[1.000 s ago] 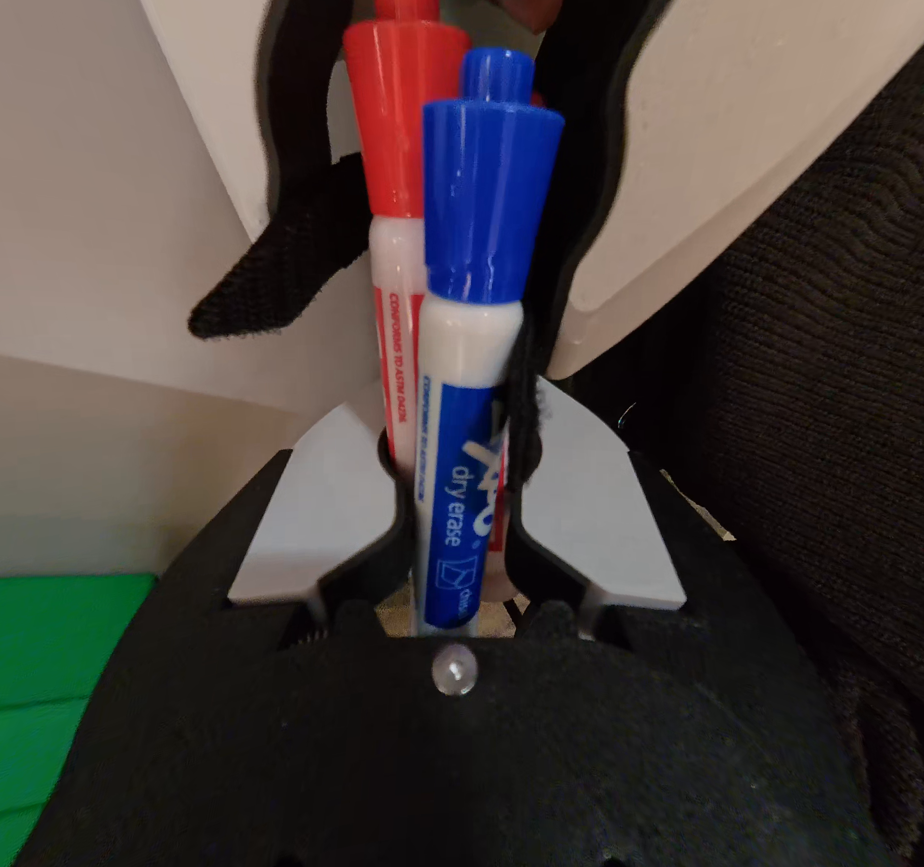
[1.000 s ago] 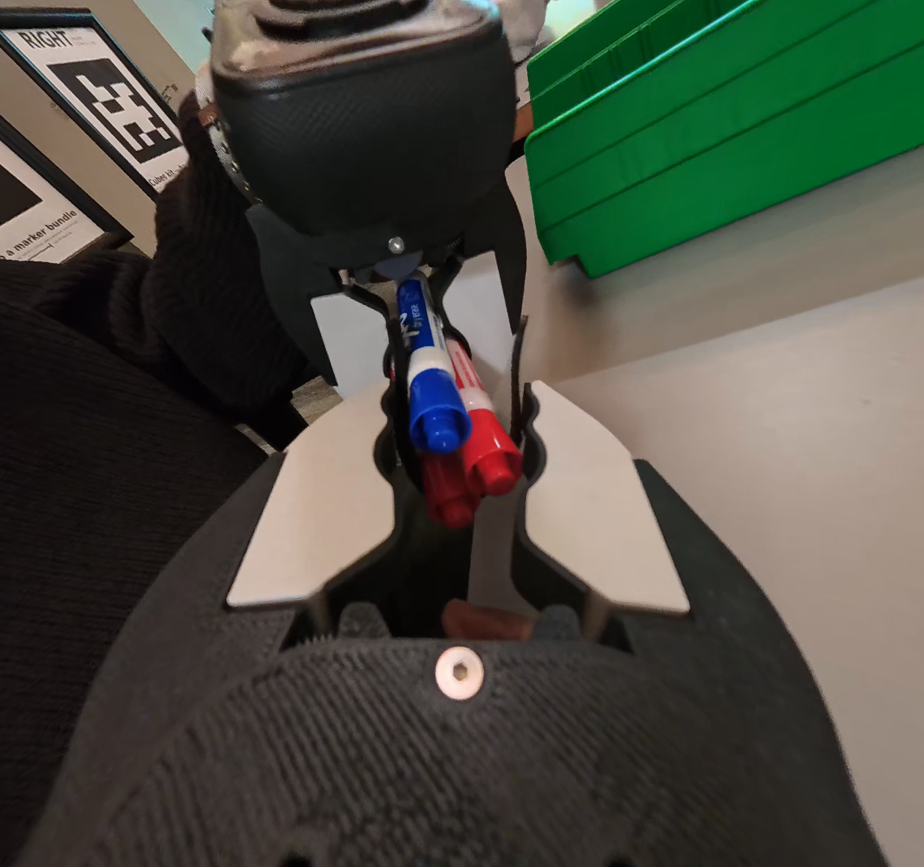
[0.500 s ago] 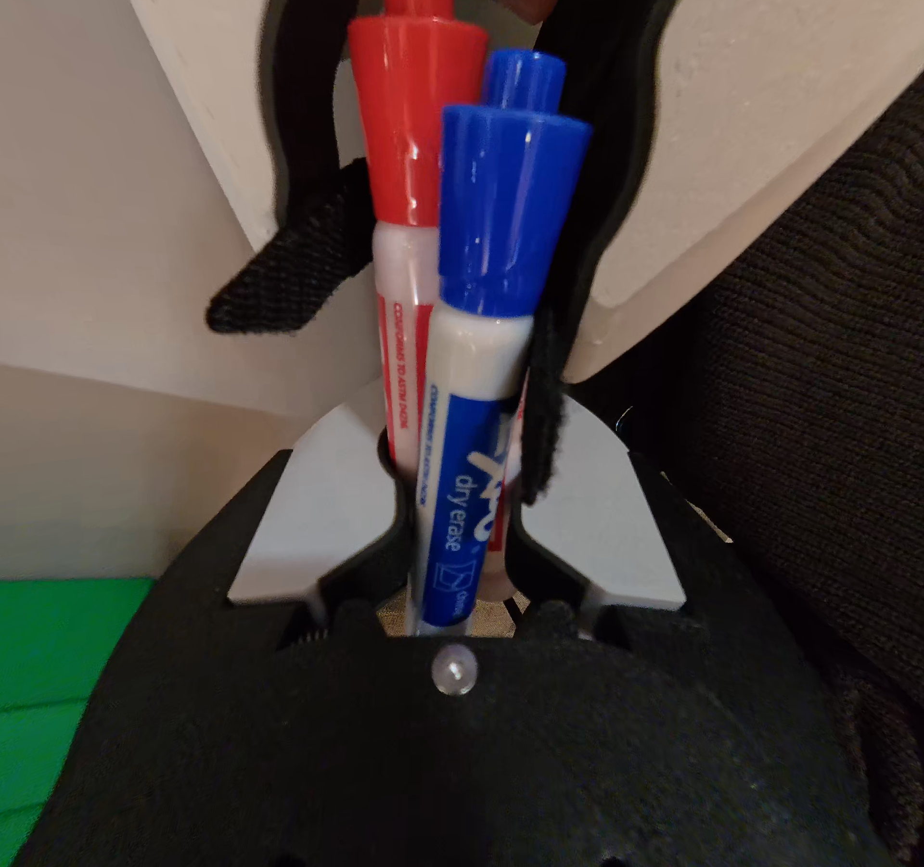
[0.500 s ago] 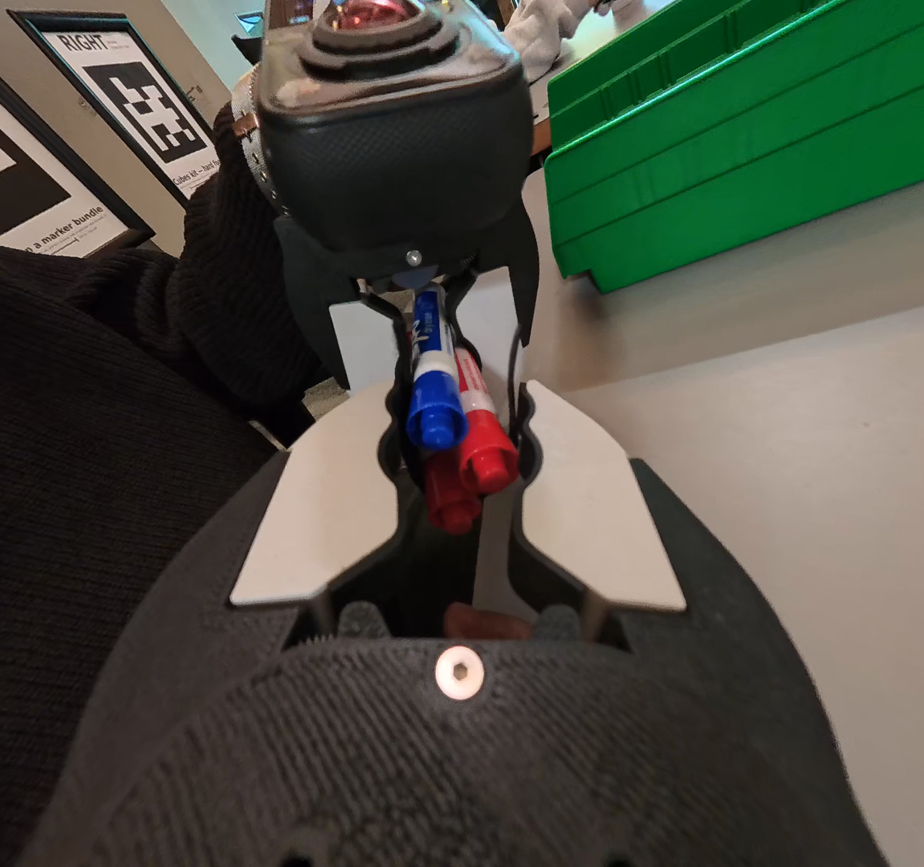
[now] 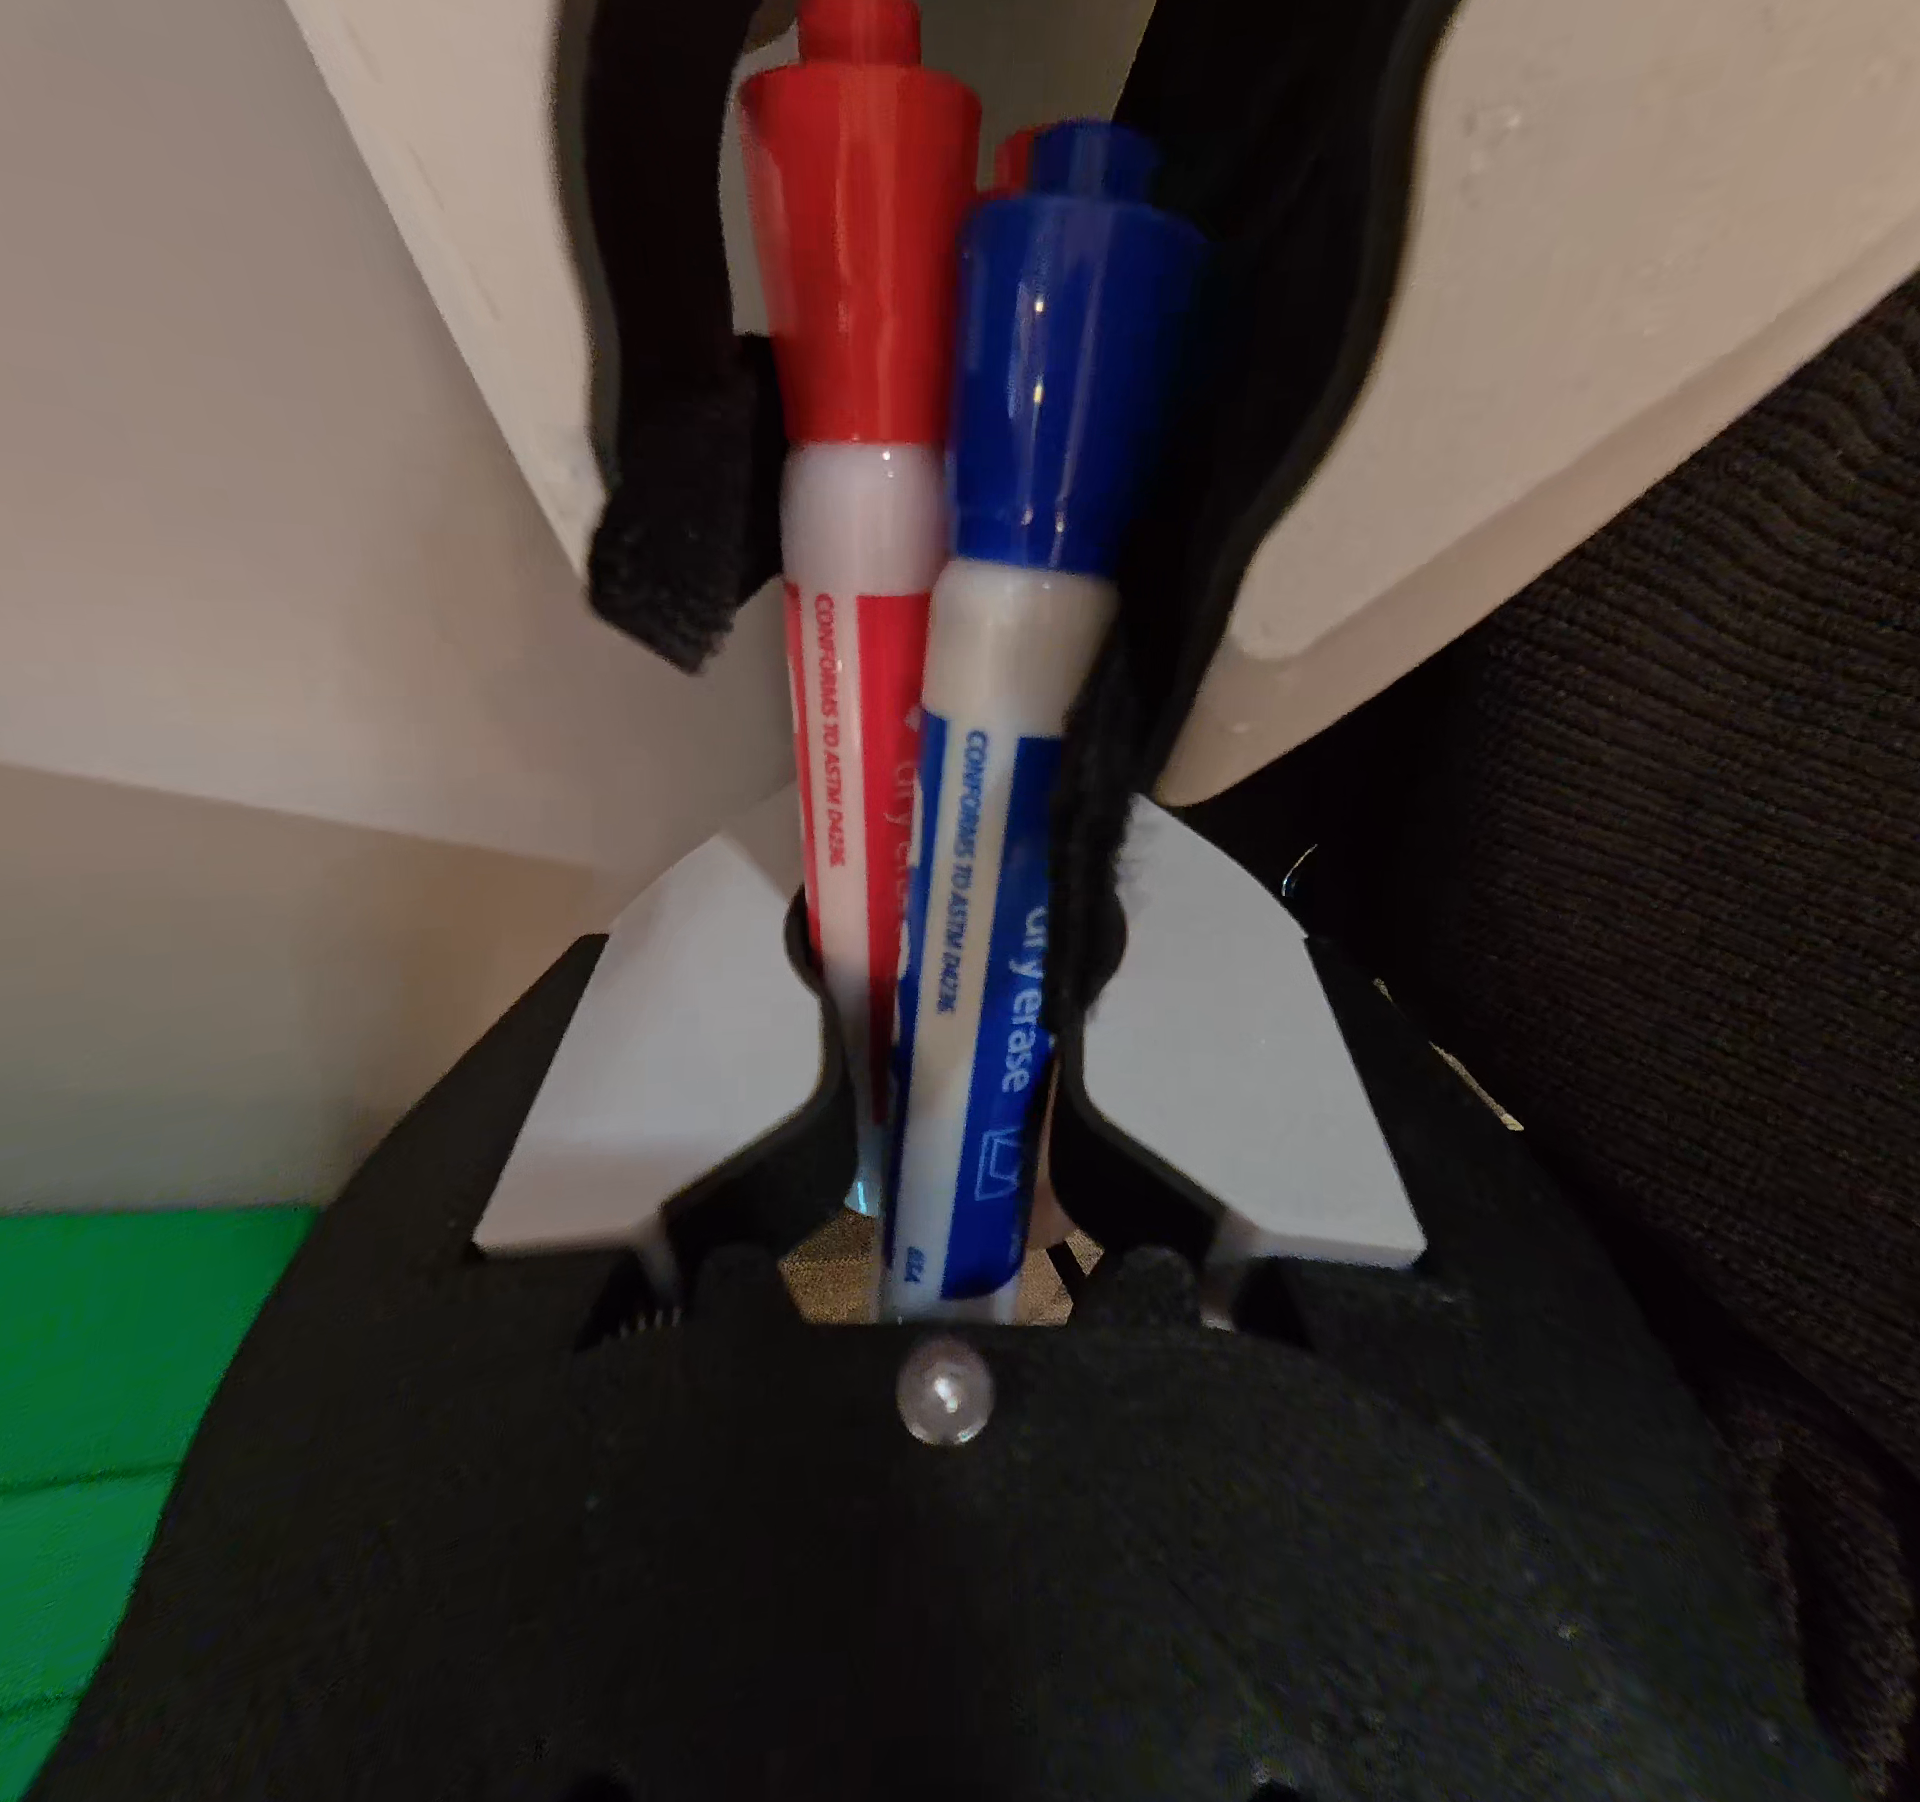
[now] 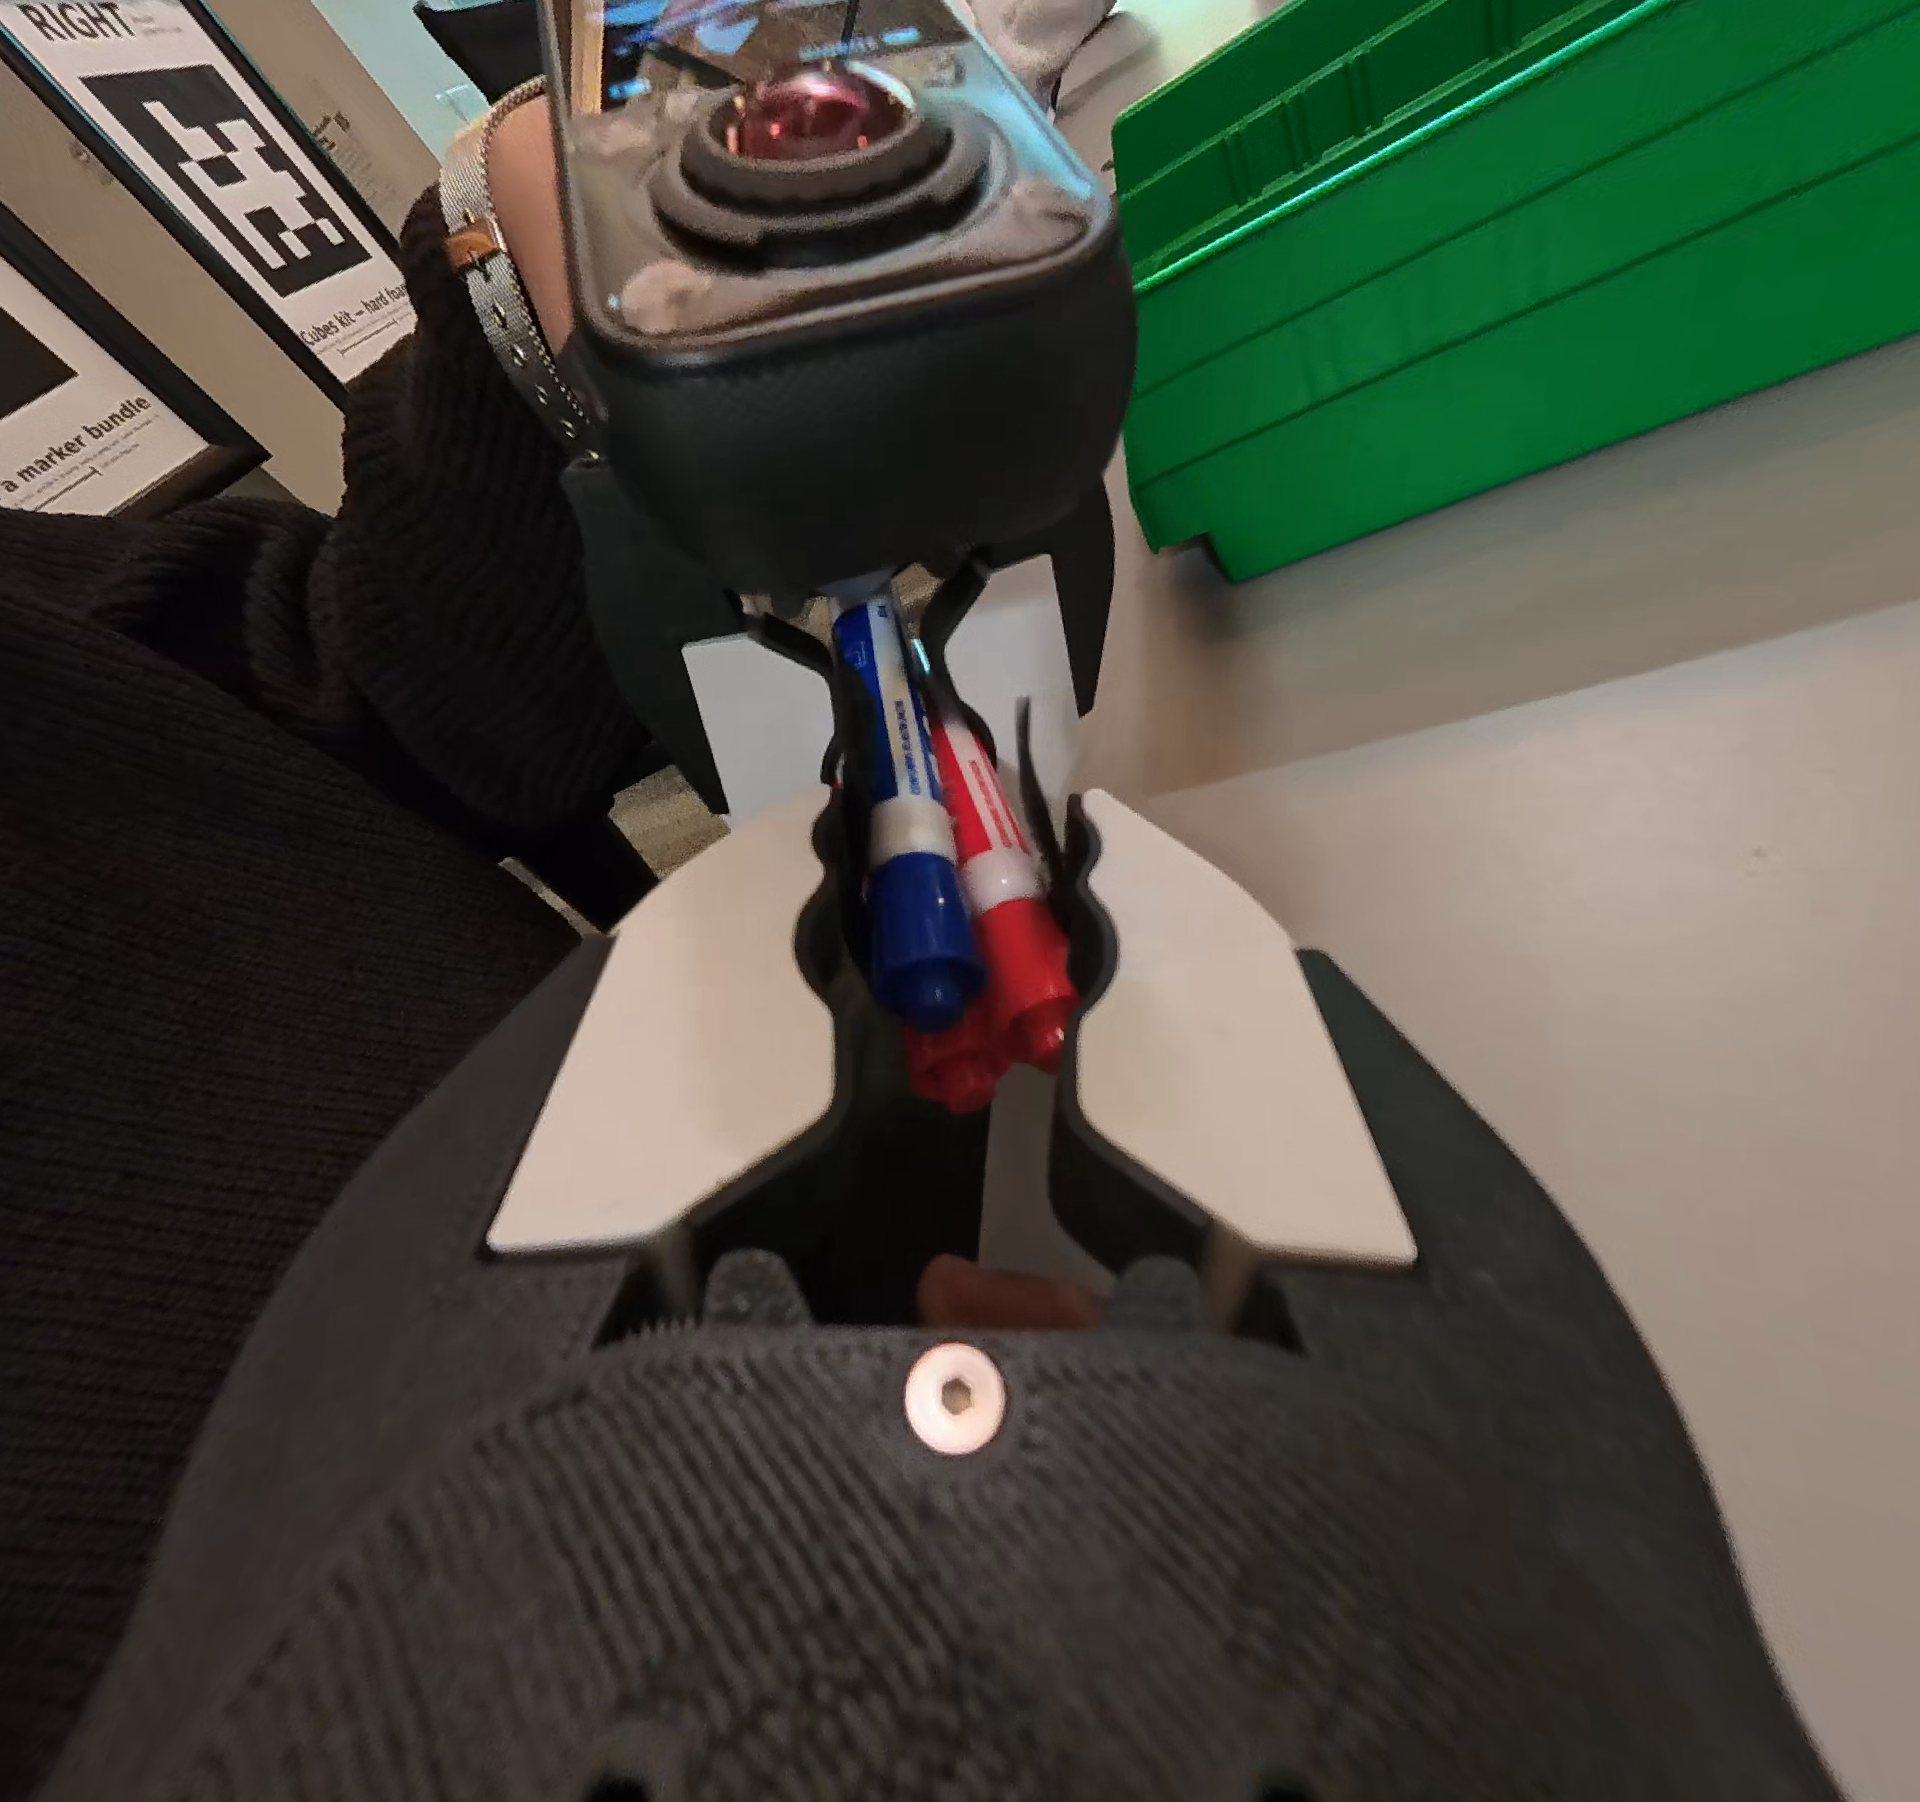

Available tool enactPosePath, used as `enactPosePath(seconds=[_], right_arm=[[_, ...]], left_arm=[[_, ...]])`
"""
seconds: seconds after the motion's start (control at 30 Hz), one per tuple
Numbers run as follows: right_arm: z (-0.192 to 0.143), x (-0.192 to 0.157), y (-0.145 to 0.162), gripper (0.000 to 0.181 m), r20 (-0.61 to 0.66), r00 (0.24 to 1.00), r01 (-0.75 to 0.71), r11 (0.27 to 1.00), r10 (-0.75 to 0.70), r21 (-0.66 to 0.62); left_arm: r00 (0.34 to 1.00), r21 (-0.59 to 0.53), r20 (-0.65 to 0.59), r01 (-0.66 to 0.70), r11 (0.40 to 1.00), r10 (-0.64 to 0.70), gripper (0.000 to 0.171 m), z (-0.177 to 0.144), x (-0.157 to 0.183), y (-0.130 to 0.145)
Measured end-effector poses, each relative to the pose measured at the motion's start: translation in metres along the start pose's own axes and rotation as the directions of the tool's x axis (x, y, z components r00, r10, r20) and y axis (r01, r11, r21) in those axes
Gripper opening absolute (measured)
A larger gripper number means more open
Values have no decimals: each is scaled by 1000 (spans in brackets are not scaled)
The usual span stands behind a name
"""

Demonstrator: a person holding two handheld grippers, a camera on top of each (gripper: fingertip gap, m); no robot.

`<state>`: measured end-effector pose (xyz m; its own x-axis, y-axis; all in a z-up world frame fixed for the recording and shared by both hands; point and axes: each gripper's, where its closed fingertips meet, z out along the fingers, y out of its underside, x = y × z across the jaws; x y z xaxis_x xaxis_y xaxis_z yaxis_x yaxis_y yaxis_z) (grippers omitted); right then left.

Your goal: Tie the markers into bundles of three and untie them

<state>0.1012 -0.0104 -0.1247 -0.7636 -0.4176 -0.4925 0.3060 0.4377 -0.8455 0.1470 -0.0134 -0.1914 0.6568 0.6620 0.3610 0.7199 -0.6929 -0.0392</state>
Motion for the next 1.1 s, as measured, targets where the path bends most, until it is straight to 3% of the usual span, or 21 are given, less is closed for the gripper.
enactPosePath(seconds=[0.83,1.1], right_arm=[[3,1,0,38,-40,993,-115,992,113,-52],[-2,6,-5,21,-78,990,-121,992,118,-40]], left_arm=[[1000,-14,7,-1,1000,1,43,2,0,0],[1000,-14,10,6,1000,-6,43,2,-1,0]])
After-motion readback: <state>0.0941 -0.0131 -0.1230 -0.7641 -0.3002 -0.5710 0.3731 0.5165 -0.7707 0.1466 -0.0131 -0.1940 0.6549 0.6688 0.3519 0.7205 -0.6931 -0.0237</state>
